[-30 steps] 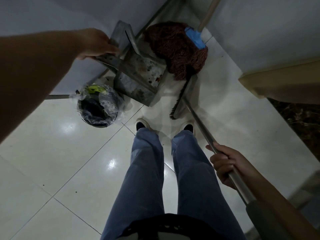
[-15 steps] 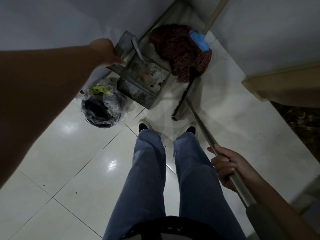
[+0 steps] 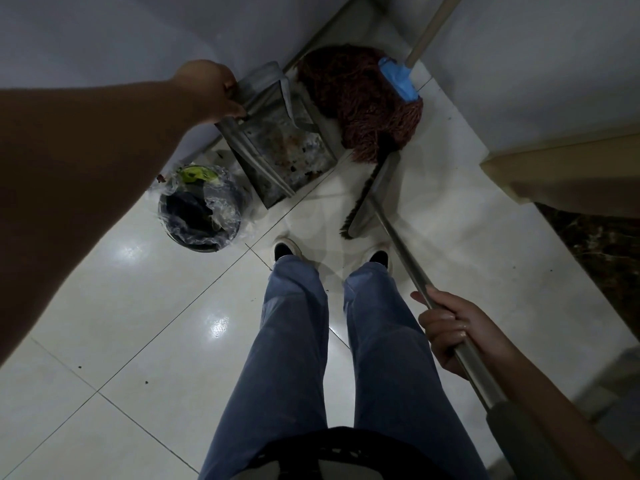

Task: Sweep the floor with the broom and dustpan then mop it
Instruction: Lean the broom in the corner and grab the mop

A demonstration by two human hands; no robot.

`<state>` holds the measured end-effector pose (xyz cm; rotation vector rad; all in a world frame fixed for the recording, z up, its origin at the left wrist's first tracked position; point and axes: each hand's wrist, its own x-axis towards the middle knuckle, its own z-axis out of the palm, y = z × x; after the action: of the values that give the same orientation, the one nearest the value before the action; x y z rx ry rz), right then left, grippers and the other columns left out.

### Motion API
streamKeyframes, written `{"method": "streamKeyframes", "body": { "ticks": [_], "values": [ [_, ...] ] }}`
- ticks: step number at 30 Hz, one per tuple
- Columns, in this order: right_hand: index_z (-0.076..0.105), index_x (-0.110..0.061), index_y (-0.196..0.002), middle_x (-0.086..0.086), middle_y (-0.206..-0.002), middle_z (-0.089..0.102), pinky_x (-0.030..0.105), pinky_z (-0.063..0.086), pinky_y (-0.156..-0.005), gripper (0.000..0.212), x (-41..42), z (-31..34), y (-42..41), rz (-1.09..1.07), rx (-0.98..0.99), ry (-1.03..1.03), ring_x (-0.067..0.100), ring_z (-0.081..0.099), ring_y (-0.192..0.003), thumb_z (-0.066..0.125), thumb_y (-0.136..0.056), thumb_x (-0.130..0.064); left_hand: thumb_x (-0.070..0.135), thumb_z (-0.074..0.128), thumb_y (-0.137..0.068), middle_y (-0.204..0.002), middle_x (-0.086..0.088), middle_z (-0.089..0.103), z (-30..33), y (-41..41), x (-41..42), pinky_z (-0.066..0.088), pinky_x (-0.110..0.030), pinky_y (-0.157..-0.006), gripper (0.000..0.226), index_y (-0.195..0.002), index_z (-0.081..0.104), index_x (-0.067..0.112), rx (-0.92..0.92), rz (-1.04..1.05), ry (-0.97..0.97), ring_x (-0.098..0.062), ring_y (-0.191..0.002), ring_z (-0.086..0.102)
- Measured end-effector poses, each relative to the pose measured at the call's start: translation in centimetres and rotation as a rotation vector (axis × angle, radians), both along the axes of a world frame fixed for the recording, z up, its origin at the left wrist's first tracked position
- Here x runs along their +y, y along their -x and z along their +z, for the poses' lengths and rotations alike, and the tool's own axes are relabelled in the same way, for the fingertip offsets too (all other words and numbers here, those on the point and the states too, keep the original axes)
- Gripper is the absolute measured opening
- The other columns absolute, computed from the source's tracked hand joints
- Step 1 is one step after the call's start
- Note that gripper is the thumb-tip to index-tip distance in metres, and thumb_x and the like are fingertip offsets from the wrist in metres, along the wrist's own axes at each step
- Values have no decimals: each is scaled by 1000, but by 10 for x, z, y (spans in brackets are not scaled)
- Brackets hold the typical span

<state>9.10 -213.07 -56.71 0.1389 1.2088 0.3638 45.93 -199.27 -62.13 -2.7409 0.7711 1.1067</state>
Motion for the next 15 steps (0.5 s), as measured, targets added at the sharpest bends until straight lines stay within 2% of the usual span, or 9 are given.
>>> {"method": "streamKeyframes", "body": {
  "ticks": [7,15],
  "values": [
    [45,-15,-78,-2,-34,34,11,26,-19,87,2,2,-3,7,4,15,2,33,-19,93,-7,0,30,58,-91,-119,-27,55,-1,8,0,40,-43,-93,50,-125,52,-5,-45,-11,-18,-41,-113,49],
    [44,-15,-81,-1,-33,35,12,27,-19,91,1,2,-4,-10,0,10,3,34,-19,93,-5,1,23,55,-93,-121,-25,55,-2,17,2,41,-41,-93,39,-123,54,-2,-89,123,37,-39,-114,51]
  ]
}}
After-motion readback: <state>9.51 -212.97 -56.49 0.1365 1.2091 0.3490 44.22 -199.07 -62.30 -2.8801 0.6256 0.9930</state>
